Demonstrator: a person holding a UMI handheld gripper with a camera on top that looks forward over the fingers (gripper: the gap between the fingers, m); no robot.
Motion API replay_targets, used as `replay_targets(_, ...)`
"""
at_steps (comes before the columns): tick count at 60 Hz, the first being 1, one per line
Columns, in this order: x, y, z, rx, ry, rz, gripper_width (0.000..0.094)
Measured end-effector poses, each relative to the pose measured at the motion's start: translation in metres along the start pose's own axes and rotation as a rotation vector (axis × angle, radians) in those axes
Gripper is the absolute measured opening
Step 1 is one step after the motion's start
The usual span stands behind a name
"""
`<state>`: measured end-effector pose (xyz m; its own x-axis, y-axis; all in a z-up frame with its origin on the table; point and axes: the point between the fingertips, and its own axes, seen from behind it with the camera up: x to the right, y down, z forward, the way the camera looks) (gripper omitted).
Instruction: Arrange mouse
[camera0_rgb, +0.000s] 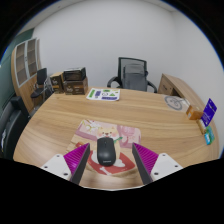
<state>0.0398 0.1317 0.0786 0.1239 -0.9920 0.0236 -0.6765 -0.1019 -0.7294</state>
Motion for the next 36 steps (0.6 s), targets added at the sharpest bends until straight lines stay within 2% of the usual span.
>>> replay_targets(19,0.041,0.003,-0.179,0.055,0.039,0.052,0.0866)
replay_targets(36,0.072,0.036,-0.257,0.085,0.101,0.101,0.0867)
